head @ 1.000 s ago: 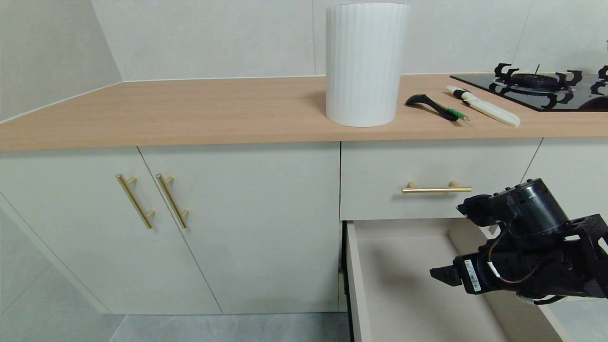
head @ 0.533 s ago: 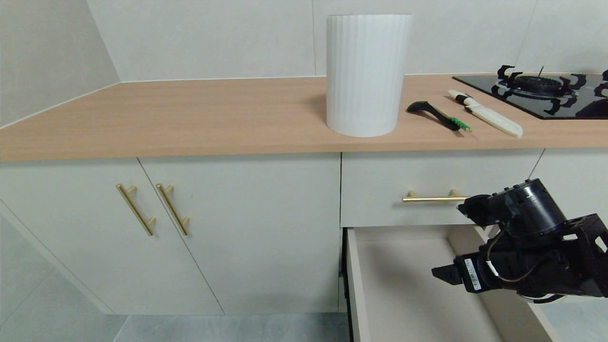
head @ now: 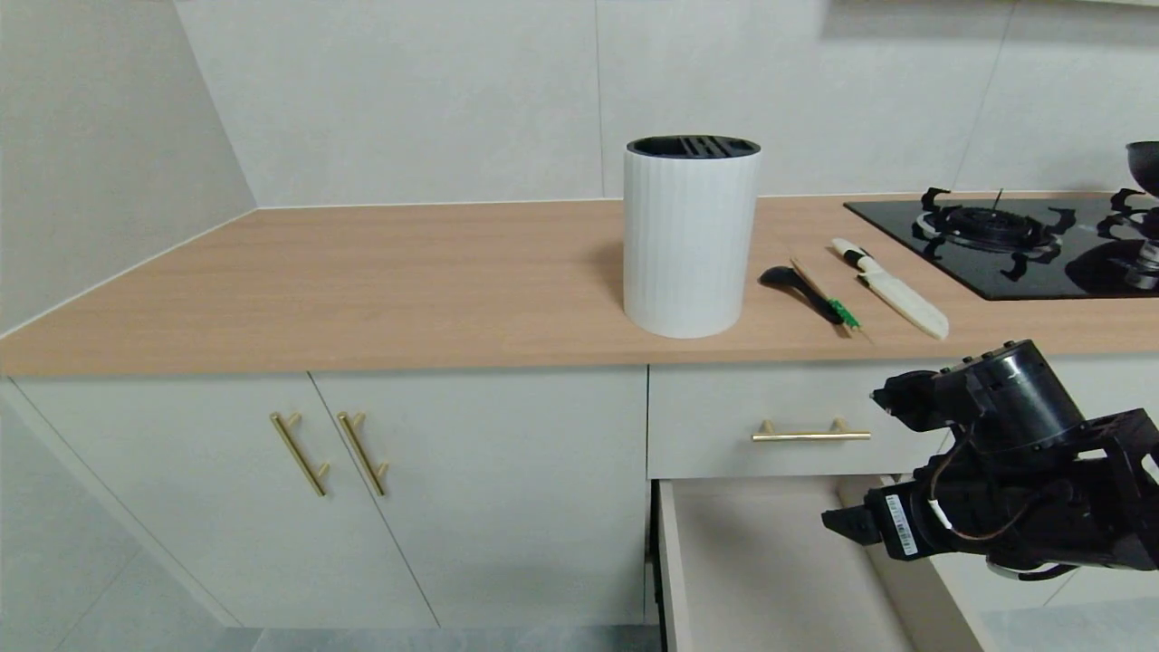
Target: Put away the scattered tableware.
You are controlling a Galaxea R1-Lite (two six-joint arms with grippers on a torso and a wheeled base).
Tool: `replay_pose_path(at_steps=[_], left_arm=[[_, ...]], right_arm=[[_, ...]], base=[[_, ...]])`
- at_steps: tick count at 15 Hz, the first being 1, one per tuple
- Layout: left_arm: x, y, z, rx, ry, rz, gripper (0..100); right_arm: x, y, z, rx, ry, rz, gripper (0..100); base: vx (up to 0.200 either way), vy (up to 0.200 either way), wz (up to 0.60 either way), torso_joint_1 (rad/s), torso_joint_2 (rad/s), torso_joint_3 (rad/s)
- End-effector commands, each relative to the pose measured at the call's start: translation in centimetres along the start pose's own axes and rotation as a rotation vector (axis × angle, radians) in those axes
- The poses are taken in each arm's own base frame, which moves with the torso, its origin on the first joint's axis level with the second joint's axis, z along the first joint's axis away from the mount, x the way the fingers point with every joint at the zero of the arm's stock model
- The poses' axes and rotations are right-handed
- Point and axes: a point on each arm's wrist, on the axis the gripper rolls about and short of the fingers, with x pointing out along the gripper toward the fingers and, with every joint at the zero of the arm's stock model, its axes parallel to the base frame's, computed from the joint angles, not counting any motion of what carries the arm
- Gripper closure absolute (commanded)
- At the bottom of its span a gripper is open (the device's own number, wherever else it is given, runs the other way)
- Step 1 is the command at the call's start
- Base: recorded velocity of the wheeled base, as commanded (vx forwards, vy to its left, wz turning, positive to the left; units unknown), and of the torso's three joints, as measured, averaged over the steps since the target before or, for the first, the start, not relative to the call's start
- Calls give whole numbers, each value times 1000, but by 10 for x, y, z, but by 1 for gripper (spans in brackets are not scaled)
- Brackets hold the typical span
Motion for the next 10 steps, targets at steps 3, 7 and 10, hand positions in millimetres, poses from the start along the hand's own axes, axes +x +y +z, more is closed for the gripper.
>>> replay_pose_path(at_steps=[3,7,10], left_arm=[[0,0,0,0,1,1,0],[0,0,0,0,1,1,0],[0,0,0,0,1,1,0]], right_arm=[[0,0,0,-1,0,1,0],[0,0,-1,-4,-1,-9,0],[-18,-1,9,-37,-84,-21,0]], base=[[0,0,0,188,-468,-284],[0,0,0,196,-465,-271],[0,0,0,63,-142,-87]])
